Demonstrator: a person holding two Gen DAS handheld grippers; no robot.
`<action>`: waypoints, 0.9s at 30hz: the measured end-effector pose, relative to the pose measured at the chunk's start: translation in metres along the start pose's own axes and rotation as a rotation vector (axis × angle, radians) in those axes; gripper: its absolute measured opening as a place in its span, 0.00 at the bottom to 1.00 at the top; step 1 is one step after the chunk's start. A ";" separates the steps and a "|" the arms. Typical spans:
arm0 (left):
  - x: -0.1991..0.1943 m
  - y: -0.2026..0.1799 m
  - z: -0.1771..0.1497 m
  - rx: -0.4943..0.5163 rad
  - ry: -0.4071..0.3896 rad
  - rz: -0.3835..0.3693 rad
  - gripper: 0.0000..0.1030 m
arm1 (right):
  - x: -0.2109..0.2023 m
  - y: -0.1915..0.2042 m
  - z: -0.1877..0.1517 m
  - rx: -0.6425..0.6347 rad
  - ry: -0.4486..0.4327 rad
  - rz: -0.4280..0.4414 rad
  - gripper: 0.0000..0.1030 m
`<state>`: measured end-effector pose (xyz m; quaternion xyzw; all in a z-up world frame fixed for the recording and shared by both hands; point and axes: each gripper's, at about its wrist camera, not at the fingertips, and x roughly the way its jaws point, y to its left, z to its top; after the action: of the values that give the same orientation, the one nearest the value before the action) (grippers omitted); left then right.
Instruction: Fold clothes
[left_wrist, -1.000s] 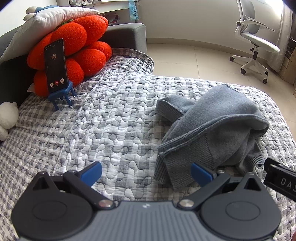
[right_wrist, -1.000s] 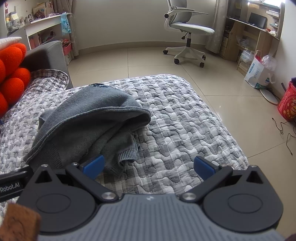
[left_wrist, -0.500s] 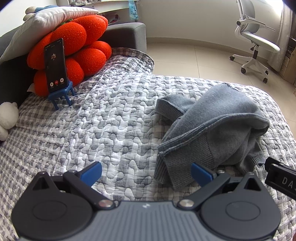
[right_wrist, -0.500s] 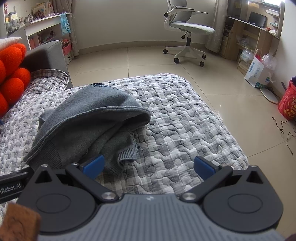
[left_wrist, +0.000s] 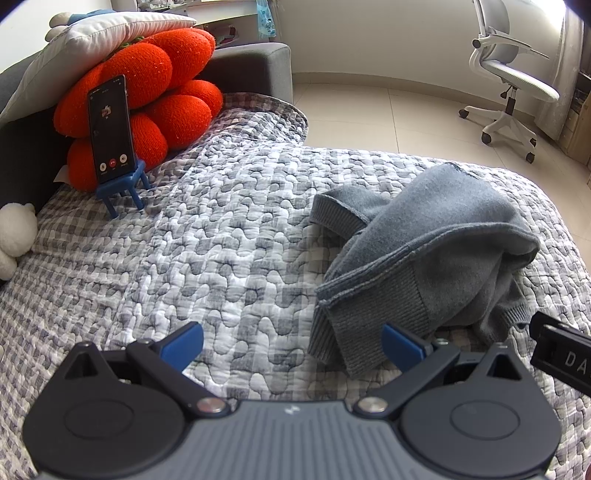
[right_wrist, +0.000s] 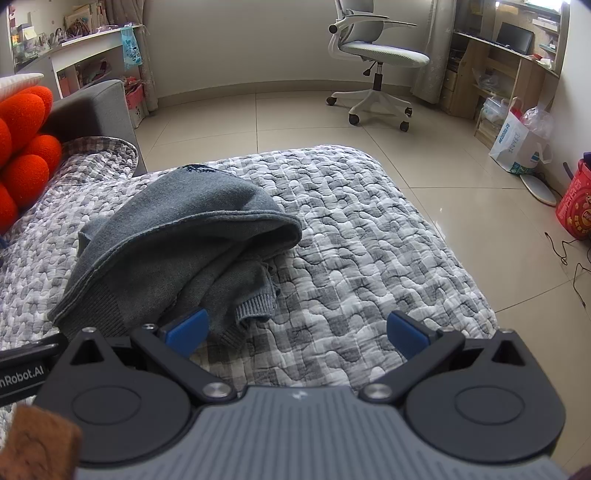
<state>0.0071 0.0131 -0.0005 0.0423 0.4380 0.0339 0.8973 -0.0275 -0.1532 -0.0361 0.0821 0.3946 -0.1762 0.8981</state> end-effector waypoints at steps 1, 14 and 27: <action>0.000 0.000 0.000 0.001 0.000 0.000 1.00 | 0.000 0.000 0.000 0.000 0.000 0.000 1.00; 0.001 -0.001 0.000 0.006 0.005 0.002 1.00 | 0.000 -0.001 0.000 0.001 0.005 0.006 1.00; 0.002 0.000 0.000 0.010 0.009 0.004 1.00 | 0.002 0.000 0.000 -0.001 0.016 0.011 1.00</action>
<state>0.0085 0.0138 -0.0019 0.0478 0.4421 0.0338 0.8950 -0.0264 -0.1537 -0.0372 0.0852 0.4013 -0.1706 0.8959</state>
